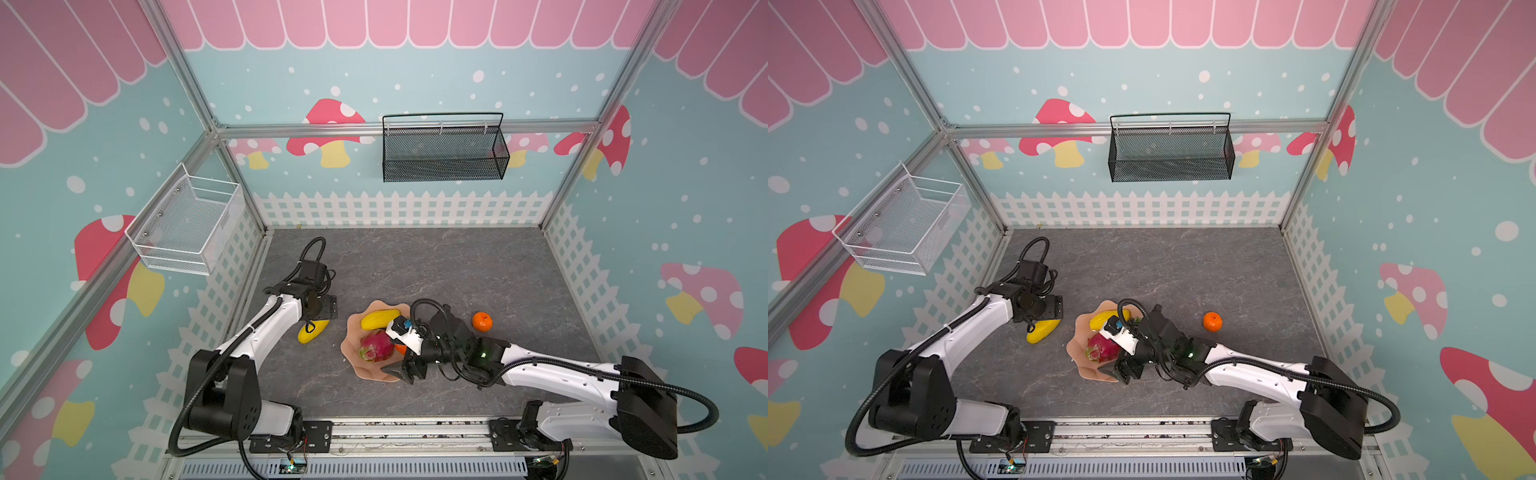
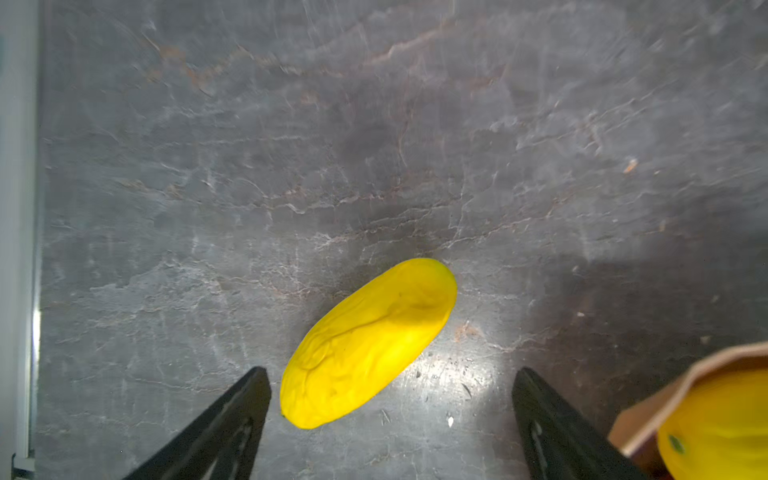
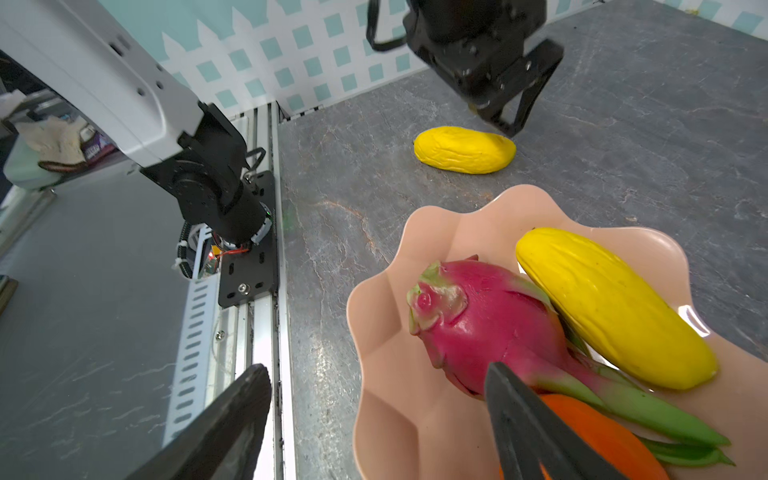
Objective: Place and organize the fake fruits in the fruit bowl
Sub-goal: 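Grasp the other yellow fruit with the left gripper while the right gripper withdraws, then lower the yellow fruit with the left gripper into the bowl's near edge and release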
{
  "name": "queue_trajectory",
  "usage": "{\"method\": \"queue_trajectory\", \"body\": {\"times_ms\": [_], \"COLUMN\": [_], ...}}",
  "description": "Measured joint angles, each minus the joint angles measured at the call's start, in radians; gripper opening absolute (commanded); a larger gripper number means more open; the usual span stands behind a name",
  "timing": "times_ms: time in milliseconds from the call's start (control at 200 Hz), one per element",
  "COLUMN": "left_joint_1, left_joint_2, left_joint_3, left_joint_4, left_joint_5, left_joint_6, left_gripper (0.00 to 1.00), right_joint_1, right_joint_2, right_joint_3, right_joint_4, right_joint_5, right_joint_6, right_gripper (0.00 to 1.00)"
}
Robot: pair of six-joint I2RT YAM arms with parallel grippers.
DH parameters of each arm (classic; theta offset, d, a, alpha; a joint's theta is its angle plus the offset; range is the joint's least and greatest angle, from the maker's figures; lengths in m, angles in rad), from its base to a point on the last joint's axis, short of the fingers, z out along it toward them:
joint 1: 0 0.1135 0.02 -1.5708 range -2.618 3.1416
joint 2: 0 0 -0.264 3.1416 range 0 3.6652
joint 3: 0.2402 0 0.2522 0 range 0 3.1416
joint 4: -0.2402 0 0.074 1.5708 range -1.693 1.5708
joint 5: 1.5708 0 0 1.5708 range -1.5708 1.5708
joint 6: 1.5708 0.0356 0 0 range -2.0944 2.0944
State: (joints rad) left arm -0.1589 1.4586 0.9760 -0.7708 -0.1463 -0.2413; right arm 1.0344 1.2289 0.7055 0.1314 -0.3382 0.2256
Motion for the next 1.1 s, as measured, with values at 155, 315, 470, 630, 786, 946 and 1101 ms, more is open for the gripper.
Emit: {"method": "queue_trajectory", "body": {"times_ms": [155, 315, 470, 630, 786, 946, 1101], "left_joint_1": [0.007, 0.007, 0.004, -0.013, -0.014, -0.071, -0.166], "left_joint_2": [0.072, 0.107, 0.133, 0.153, 0.128, -0.021, -0.193], "left_joint_3": [0.0, 0.0, 0.0, 0.0, -0.003, -0.012, 0.006], "left_joint_4": [-0.011, -0.01, -0.011, -0.013, -0.018, -0.06, -0.117], "left_joint_5": [0.002, 0.001, -0.002, -0.007, -0.011, -0.023, -0.025], "left_joint_6": [0.002, -0.009, -0.011, -0.015, -0.016, -0.027, -0.047], "left_gripper": [0.84, 0.76, 0.67, 0.5, 0.4, 0.4, 0.4], "right_joint_1": [0.0, 0.0, 0.0, 0.0, 0.0, -0.001, -0.006], "right_joint_2": [-0.056, -0.067, -0.066, -0.067, -0.096, -0.182, -0.245], "right_joint_3": [-0.023, -0.034, -0.034, -0.034, -0.035, -0.066, -0.117], "right_joint_4": [0.019, 0.025, 0.022, 0.009, -0.018, -0.037, -0.054], "right_joint_5": [0.012, 0.023, 0.032, 0.042, 0.073, 0.122, 0.152], "right_joint_6": [0.05, 0.069, 0.072, 0.074, 0.084, 0.114, 0.149], "right_gripper": [0.88, 0.88, 0.88, 0.88, 0.89, 0.91, 0.91]}}
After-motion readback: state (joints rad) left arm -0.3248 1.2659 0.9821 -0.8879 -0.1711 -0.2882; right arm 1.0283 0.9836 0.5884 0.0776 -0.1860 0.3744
